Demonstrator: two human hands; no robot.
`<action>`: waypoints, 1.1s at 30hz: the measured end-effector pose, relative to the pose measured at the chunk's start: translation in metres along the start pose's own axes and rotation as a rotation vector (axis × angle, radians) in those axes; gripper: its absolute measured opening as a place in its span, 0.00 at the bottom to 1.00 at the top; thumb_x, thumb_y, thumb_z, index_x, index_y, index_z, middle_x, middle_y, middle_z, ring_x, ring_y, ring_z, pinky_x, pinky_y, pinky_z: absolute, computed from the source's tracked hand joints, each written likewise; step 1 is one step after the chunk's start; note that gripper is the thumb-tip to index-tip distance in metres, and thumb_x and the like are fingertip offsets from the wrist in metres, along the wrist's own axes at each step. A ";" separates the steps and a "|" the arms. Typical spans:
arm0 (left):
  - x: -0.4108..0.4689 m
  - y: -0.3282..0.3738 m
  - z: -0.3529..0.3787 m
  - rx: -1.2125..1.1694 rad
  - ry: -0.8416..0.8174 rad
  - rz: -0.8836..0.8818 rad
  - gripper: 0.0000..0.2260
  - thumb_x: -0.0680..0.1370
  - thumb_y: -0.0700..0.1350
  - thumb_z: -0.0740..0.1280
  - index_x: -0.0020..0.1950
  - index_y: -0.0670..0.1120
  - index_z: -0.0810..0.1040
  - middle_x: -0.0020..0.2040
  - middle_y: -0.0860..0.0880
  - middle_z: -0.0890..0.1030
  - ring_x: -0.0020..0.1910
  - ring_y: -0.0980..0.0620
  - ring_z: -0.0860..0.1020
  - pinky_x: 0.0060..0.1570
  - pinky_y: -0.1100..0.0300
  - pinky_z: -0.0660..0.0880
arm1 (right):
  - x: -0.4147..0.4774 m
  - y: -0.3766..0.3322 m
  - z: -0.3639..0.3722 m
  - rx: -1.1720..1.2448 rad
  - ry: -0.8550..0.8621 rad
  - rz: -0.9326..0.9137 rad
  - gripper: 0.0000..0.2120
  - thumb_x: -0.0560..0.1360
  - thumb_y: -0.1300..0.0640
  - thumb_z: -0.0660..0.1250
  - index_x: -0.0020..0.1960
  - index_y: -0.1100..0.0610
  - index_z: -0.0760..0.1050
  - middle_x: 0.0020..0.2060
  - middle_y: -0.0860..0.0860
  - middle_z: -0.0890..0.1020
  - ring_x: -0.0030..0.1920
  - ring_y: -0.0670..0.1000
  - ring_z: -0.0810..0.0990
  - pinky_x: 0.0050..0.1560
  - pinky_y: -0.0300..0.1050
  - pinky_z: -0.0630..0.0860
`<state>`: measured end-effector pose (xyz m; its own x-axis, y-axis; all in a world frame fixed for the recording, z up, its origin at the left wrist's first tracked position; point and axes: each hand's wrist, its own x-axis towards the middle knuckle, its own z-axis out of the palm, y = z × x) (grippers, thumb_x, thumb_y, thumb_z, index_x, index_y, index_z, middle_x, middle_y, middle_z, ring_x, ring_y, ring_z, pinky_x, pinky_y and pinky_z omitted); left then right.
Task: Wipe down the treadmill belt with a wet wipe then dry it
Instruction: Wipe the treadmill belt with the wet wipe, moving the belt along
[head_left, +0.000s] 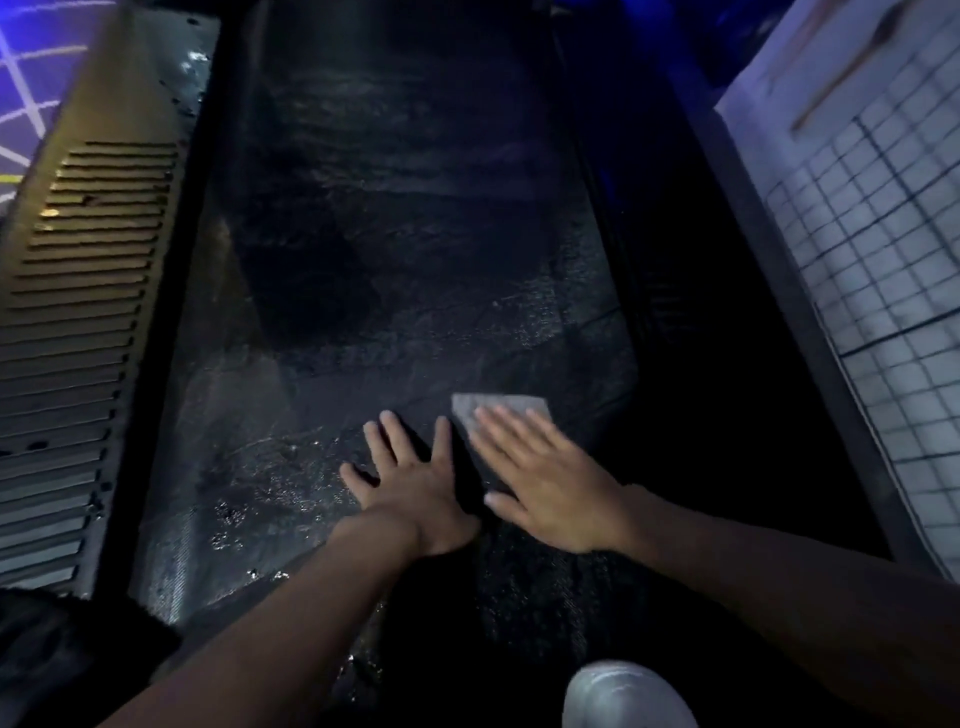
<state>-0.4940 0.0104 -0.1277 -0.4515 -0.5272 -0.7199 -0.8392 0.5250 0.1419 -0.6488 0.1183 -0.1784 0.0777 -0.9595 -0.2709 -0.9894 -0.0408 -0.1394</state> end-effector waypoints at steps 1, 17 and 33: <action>0.002 0.007 0.000 -0.035 -0.031 -0.035 0.56 0.69 0.65 0.71 0.74 0.57 0.27 0.71 0.33 0.24 0.71 0.33 0.25 0.67 0.27 0.43 | -0.005 0.005 0.003 -0.022 -0.005 -0.010 0.33 0.83 0.39 0.45 0.81 0.58 0.47 0.80 0.56 0.47 0.81 0.56 0.46 0.79 0.57 0.46; 0.007 0.022 0.014 -0.020 0.106 -0.125 0.58 0.69 0.61 0.75 0.73 0.60 0.25 0.71 0.32 0.26 0.71 0.31 0.27 0.65 0.23 0.47 | -0.052 0.026 0.003 0.094 -0.059 0.416 0.36 0.78 0.36 0.29 0.77 0.57 0.27 0.76 0.55 0.27 0.75 0.52 0.24 0.76 0.56 0.30; -0.015 -0.009 0.021 0.074 0.137 -0.033 0.64 0.63 0.60 0.78 0.77 0.51 0.30 0.76 0.44 0.28 0.76 0.45 0.31 0.74 0.41 0.46 | -0.051 -0.020 0.018 0.145 0.069 0.201 0.34 0.81 0.39 0.36 0.80 0.56 0.37 0.80 0.56 0.38 0.79 0.54 0.32 0.77 0.55 0.34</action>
<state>-0.4731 0.0275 -0.1319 -0.4657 -0.6283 -0.6231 -0.8317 0.5514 0.0657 -0.6312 0.1734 -0.1790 -0.1320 -0.9611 -0.2424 -0.9557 0.1883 -0.2262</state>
